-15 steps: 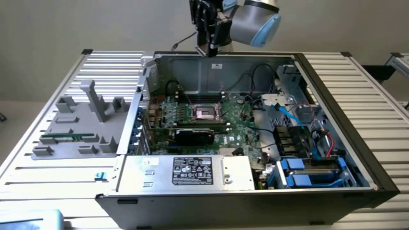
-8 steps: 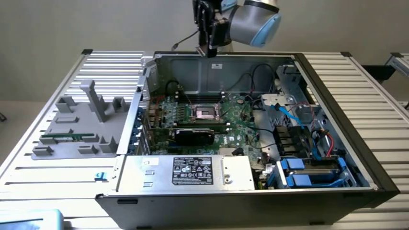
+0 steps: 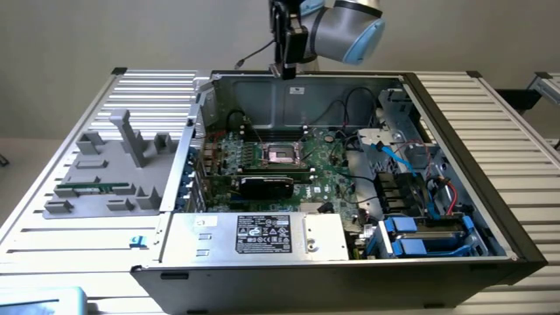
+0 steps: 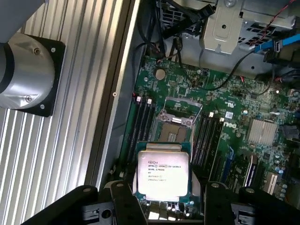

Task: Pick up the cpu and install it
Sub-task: 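Place the cpu into insertion slot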

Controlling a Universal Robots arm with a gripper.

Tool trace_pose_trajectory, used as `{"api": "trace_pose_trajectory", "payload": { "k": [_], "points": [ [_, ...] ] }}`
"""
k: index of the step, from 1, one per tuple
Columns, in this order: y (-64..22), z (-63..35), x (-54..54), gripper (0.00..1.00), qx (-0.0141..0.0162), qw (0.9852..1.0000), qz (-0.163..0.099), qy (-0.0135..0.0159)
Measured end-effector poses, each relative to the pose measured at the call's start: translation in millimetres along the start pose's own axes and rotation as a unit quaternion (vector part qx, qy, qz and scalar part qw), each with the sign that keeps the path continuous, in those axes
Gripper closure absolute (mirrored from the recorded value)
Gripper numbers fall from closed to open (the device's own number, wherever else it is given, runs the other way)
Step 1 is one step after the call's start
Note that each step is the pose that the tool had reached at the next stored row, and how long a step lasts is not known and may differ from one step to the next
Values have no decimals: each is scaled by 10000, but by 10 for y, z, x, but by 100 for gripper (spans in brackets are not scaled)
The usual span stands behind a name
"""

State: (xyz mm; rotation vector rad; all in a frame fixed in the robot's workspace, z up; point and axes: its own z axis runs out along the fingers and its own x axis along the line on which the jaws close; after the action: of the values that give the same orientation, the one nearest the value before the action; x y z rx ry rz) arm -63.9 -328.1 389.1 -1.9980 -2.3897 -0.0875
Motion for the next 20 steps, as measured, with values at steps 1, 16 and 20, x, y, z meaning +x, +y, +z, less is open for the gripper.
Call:
{"api": "trace_pose_trajectory", "payload": {
  "k": [1,16,20],
  "points": [
    [0,1,0,45,-5,10000,83,-2],
    [0,10,0,45,-40,9975,705,-19],
    [-1,35,-2,45,-52,9956,933,-24]
  ]
}}
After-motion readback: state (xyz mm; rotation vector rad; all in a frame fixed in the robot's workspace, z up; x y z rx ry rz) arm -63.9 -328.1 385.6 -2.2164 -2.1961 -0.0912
